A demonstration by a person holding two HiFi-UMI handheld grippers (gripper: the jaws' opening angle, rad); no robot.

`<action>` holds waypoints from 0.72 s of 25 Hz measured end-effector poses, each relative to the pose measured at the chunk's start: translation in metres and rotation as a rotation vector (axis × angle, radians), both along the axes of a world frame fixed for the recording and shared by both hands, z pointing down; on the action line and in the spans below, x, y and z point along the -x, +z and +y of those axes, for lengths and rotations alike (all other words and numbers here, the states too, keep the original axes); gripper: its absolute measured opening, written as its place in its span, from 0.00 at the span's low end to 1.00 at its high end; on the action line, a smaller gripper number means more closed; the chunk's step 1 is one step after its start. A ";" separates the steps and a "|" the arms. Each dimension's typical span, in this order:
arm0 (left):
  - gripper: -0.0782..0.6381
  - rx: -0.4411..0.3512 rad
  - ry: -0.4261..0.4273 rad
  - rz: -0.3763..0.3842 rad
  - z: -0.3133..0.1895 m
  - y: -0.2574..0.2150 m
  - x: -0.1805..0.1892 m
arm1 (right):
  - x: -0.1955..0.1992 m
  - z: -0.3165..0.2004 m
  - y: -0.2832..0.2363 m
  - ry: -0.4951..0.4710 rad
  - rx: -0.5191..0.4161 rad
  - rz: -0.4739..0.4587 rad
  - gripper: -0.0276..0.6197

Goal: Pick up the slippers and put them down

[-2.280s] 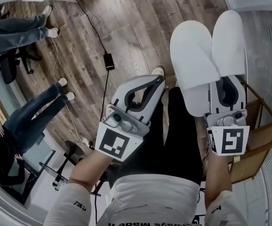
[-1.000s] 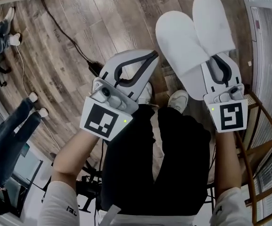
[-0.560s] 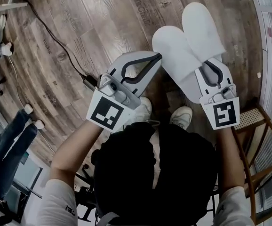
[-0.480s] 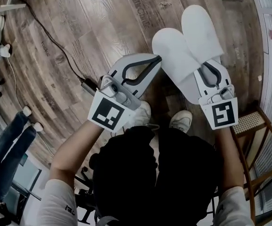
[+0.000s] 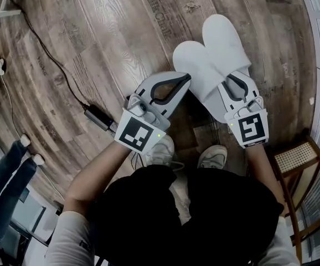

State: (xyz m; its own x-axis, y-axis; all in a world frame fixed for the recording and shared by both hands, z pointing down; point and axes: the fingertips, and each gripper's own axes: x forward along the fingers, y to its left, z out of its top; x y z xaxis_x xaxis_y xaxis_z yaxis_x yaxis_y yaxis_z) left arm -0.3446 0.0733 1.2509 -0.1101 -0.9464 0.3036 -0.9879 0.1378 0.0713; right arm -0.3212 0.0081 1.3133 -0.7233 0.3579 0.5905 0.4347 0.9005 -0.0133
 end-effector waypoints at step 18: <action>0.13 0.076 -0.029 0.054 0.009 0.069 -0.010 | -0.013 0.006 0.066 -0.012 -0.020 0.115 0.14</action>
State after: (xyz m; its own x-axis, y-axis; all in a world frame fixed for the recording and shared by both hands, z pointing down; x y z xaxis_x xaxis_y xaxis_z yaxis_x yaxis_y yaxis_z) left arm -0.3348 0.0827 1.3200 -0.1190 -0.9171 0.3806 -0.9784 0.1735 0.1122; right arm -0.3080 0.0139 1.3795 -0.6461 0.3540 0.6762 0.4424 0.8956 -0.0461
